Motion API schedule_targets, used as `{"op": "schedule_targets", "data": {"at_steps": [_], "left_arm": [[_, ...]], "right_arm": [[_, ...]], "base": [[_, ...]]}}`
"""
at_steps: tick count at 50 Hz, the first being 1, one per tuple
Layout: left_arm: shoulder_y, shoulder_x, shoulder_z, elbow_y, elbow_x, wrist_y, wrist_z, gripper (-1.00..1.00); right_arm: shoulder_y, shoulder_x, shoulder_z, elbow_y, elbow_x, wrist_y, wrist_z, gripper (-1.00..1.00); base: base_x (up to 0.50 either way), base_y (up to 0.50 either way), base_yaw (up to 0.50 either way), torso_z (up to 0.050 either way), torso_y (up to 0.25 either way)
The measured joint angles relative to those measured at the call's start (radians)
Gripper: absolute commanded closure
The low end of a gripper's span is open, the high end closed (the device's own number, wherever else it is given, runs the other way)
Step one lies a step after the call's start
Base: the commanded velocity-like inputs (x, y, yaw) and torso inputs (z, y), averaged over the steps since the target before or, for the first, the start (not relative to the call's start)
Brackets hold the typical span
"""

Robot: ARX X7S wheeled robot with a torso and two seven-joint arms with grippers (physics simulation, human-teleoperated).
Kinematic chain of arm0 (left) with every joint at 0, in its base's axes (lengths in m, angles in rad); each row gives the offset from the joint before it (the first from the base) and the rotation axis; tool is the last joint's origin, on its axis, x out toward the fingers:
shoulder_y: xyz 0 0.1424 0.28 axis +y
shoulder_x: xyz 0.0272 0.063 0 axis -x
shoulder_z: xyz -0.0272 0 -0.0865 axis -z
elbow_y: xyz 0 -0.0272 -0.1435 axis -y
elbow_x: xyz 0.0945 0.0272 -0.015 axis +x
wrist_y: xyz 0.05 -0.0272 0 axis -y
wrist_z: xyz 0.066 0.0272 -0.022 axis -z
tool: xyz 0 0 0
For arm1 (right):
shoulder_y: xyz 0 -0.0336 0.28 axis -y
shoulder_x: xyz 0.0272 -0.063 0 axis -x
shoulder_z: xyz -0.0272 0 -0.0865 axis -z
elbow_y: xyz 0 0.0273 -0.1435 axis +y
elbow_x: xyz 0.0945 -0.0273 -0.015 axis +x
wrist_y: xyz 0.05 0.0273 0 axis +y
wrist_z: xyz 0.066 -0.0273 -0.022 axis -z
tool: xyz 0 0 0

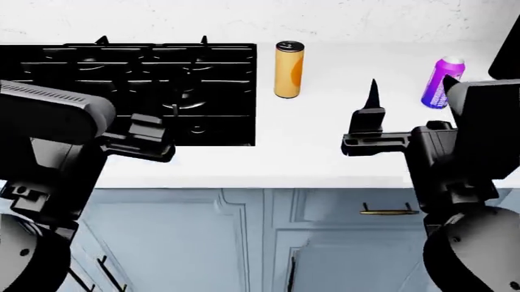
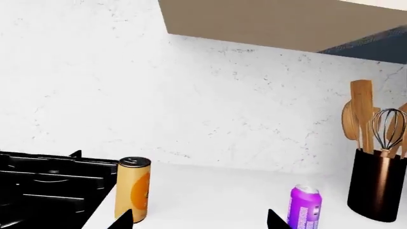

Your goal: Move the drinks to the dining counter.

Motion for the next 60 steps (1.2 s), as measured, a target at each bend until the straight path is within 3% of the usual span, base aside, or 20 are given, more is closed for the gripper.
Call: {"op": "schedule_targets", "data": {"at_steps": [10,21,51,60], "left_arm": [[-0.282,-0.034,0.044,-0.043,-0.175,-0.144,-0.108,-1.00],[-0.379,-0.059,0.075,-0.055,-0.228,-0.187,-0.143,-1.00],[-0.387,-0.141,0.001,-0.031,-0.342,-0.204,-0.203,-1.00],[-0.363,-0.160,-0.029,-0.041,-0.405,-0.207,-0.229,-1.00]], "right_arm": [[0.234,0.091,0.029,0.040,0.436,0.108,0.279,-1.00],[0.307,0.146,0.006,0.033,0.575,0.125,0.359,-1.00],[0.351,0.227,-0.050,0.043,0.732,0.114,0.504,-1.00],[0.348,0.240,-0.077,0.100,0.784,0.108,0.581,-1.00]], "base": [[0.18,-0.50,0.00,0.000,0.000],[0.26,-0.50,0.00,0.000,0.000],[0.37,-0.08,0.00,0.000,0.000],[0.00,0.00,0.00,0.000,0.002]]}}
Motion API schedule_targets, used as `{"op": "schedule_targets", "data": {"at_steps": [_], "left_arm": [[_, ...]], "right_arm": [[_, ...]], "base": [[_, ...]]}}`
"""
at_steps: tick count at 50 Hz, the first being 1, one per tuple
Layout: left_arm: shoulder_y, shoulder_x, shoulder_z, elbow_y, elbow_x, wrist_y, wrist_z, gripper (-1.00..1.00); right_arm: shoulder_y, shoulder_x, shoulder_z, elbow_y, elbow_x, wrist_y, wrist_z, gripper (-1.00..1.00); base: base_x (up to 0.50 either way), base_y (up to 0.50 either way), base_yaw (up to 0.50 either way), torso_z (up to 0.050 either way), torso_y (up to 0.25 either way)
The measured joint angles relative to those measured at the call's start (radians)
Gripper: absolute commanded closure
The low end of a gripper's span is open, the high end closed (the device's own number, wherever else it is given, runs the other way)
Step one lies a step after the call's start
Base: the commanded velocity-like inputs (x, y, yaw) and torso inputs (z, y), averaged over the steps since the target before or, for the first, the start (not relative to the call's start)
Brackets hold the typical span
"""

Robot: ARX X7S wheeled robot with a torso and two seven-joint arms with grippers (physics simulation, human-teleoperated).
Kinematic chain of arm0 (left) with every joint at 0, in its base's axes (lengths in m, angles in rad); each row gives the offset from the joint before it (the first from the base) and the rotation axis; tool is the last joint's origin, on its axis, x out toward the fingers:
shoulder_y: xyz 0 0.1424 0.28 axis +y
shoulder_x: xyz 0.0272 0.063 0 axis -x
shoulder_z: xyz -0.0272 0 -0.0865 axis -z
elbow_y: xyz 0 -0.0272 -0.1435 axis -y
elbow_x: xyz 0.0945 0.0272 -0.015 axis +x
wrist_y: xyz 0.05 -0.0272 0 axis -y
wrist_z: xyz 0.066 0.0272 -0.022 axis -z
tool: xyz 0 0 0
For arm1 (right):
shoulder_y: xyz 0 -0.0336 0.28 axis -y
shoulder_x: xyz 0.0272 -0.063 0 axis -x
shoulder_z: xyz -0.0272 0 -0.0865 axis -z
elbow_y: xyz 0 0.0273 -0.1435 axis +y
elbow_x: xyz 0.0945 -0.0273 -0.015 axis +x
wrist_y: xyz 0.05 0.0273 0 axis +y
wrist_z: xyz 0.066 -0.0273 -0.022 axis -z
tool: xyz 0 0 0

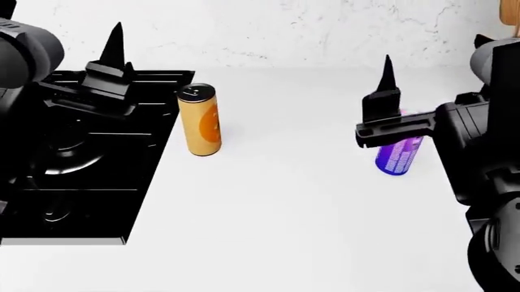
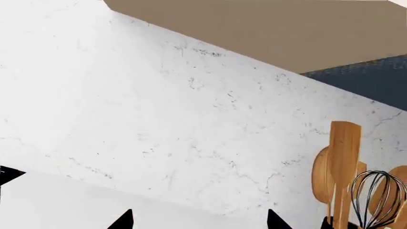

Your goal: Move the drinks to the dining counter.

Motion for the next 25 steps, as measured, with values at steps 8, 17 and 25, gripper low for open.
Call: {"op": "schedule_targets", "data": {"at_steps": [8,17,25], "left_arm": [[0.002,0.006,0.074,-0.090,-0.130,-0.065,-0.040,-1.00],[0.008,0.025,0.146,-0.157,-0.171,-0.094,-0.026,-1.00],[0.025,0.032,0.177,-0.180,-0.185,-0.094,-0.014,-1.00]], "right_arm": [[-0.013,0.011,-0.044,0.106,0.098,-0.018,0.100,-1.00],[-0.045,0.021,-0.079,0.173,0.157,-0.036,0.146,-1.00],[-0.068,0.032,-0.093,0.193,0.184,-0.051,0.157,-1.00]], "base": [[0.00,0.00,0.00,0.000,0.000],[0.00,0.00,0.00,0.000,0.000],[0.00,0.00,0.00,0.000,0.000]]}}
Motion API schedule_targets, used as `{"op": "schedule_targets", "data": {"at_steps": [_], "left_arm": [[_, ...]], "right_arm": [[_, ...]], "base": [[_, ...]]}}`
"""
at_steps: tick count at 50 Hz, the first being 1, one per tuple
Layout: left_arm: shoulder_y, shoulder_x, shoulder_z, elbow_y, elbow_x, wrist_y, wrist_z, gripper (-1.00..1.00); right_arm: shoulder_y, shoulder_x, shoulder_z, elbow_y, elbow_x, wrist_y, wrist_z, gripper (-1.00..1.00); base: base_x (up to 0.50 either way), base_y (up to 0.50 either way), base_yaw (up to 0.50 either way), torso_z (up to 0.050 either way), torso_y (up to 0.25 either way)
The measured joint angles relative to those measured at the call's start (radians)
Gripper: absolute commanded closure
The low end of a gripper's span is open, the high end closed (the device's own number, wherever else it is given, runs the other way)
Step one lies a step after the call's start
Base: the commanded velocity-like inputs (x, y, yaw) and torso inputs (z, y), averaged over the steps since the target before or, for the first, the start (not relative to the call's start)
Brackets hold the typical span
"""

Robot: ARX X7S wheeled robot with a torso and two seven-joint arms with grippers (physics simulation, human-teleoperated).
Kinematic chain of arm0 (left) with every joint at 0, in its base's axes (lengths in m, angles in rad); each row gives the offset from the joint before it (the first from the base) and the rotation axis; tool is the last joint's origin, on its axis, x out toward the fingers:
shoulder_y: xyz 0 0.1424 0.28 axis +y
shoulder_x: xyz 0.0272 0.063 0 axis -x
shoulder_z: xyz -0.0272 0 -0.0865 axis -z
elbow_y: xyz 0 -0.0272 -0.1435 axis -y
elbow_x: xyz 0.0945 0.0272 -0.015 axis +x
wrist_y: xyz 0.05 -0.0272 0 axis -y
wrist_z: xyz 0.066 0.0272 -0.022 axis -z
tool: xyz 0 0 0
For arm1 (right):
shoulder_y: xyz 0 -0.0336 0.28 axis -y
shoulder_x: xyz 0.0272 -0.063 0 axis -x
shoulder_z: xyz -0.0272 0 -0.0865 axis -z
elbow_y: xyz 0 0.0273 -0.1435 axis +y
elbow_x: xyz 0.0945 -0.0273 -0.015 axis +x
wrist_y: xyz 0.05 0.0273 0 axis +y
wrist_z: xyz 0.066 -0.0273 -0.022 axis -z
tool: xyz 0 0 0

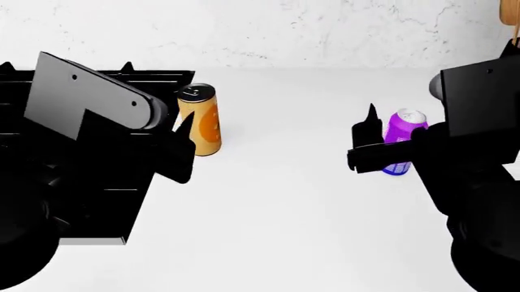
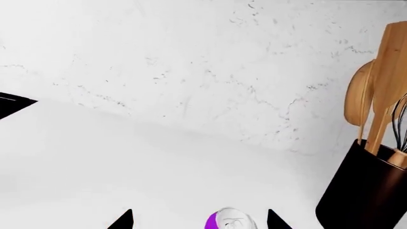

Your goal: Move the drinks to the dining counter.

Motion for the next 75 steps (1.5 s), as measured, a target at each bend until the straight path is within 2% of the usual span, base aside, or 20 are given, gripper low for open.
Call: {"op": "schedule_targets", "data": {"at_steps": [14,32,45,62,75], "left_arm": [[0.030,0.002,0.027,-0.027,0.023,0.027,0.041,-1.00],[0.047,0.065,0.189,-0.182,0.296,0.157,0.242,-1.00],[-0.001,0.122,0.292,-0.353,0.451,0.247,0.355,-1.00],[-0.007,0.128,0.283,-0.456,0.510,0.305,0.369,-1.00],[-0.056,0.179,0.339,-0.652,0.592,0.391,0.463,-1.00]], "right_arm": [[-0.016,0.015,-0.026,0.012,0.012,-0.012,-0.005,-1.00],[-0.034,0.039,-0.040,0.002,0.006,-0.029,-0.025,-1.00],[-0.055,0.056,-0.041,-0.008,-0.010,-0.042,-0.046,-1.00],[-0.060,0.065,-0.057,-0.010,-0.017,-0.057,-0.056,-1.00],[-0.082,0.077,-0.058,-0.014,-0.041,-0.070,-0.084,-1.00]], "base": [[0.00,0.00,0.00,0.000,0.000],[0.00,0.00,0.00,0.000,0.000],[0.00,0.00,0.00,0.000,0.000],[0.00,0.00,0.00,0.000,0.000],[0.00,0.00,0.00,0.000,0.000]]}}
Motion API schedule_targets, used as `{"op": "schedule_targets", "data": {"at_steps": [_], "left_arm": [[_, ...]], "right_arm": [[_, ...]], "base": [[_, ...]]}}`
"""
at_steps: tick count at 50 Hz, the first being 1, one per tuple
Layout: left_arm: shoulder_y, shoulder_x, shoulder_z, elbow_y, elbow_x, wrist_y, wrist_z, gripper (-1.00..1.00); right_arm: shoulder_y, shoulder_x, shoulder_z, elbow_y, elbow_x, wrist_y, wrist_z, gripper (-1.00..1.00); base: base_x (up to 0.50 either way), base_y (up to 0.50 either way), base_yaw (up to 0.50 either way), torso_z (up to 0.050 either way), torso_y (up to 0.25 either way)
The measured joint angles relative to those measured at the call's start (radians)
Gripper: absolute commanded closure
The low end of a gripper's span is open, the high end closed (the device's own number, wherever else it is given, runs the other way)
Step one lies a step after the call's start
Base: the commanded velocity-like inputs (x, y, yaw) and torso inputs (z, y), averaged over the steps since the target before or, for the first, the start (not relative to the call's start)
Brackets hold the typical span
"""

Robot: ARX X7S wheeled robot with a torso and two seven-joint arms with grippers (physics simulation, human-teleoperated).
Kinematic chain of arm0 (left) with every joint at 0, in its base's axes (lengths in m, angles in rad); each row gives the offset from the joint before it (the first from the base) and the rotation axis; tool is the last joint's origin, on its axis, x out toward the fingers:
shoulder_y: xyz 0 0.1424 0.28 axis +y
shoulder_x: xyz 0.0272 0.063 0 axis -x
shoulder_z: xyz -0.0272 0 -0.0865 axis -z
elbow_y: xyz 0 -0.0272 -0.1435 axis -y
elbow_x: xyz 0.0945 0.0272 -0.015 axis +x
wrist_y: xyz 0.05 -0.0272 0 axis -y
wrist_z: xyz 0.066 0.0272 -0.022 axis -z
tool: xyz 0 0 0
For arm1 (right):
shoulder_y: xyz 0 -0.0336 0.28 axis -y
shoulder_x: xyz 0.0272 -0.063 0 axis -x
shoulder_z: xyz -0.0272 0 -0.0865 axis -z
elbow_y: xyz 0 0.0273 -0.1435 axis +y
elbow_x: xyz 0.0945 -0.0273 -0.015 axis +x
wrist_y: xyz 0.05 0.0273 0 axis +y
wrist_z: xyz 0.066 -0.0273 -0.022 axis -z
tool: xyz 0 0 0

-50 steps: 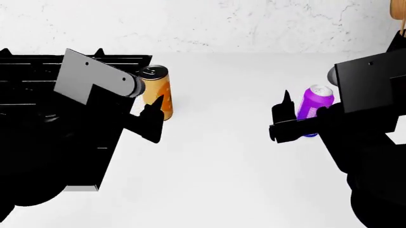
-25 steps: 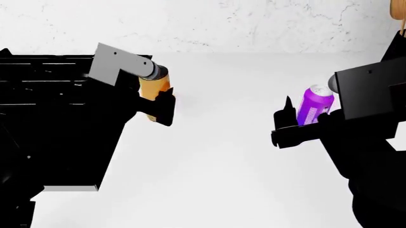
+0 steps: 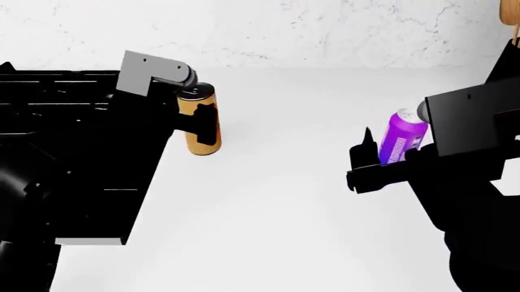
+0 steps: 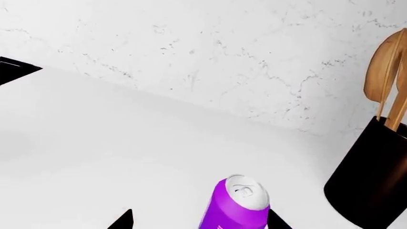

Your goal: Move the drinks to the dining counter.

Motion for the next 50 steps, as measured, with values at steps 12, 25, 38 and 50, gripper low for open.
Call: {"op": "schedule_targets", "data": {"at_steps": [12,25,38,50], "left_arm": [[-0.021,0.029,0.032,-0.120,0.031,0.050,0.077,-1.00],[-0.002,0.008,0.022,-0.088,0.022,0.054,0.087,1.00],[0.002,-0.009,-0.076,0.066,-0.038,0.053,-0.030,1.00],[-0.039,0.000,-0.152,0.267,-0.174,-0.025,-0.166,1.00]], "right_arm": [[-0.019,0.008,0.001,-0.005,-0.018,-0.014,-0.024,-1.00],[-0.026,0.017,-0.002,-0.013,-0.019,-0.028,-0.031,-1.00],[-0.023,0.025,-0.010,-0.016,-0.009,-0.038,-0.023,-1.00],[-0.045,0.044,-0.005,-0.025,-0.003,-0.055,-0.013,-1.00]], "base": [[0.00,0.00,0.00,0.000,0.000],[0.00,0.00,0.00,0.000,0.000],[0.00,0.00,0.00,0.000,0.000],[0.00,0.00,0.00,0.000,0.000]]}}
